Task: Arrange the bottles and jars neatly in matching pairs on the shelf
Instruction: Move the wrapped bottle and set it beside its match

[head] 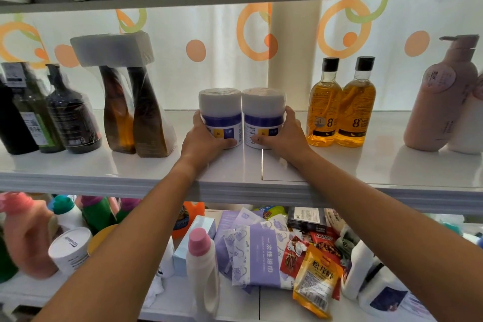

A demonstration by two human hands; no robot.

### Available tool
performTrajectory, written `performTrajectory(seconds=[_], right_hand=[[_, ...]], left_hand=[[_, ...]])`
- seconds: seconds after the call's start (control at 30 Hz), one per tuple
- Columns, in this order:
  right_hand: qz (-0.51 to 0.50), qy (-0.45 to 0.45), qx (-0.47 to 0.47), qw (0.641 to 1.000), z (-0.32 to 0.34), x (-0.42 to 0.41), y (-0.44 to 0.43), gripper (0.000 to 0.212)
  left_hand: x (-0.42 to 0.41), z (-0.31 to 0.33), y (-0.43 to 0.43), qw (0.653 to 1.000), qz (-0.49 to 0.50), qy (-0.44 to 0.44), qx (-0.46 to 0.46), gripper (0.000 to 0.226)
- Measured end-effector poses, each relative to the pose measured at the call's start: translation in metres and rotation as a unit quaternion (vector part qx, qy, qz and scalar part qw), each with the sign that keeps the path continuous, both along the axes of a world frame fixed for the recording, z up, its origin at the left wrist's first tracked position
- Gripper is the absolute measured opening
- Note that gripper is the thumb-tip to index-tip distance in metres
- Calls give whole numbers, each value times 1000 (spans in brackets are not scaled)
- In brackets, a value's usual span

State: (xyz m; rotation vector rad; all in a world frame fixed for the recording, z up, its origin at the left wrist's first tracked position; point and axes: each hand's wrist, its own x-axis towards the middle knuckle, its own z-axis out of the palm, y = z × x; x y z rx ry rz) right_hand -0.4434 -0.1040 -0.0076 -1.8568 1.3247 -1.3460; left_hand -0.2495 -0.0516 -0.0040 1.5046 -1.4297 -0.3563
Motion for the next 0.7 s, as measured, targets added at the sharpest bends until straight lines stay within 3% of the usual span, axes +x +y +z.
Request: performTrajectory(seconds=[0.17, 0.7], right_hand=[[1, -2, -1, 1000, -1, -1, 1, 95], [36, -7, 13, 999, 3, 0, 10, 103]], left_hand=[[-3, 1, 0, 1000, 15, -13, -15, 100], [-1, 0, -3, 1000, -5, -11, -20, 97]])
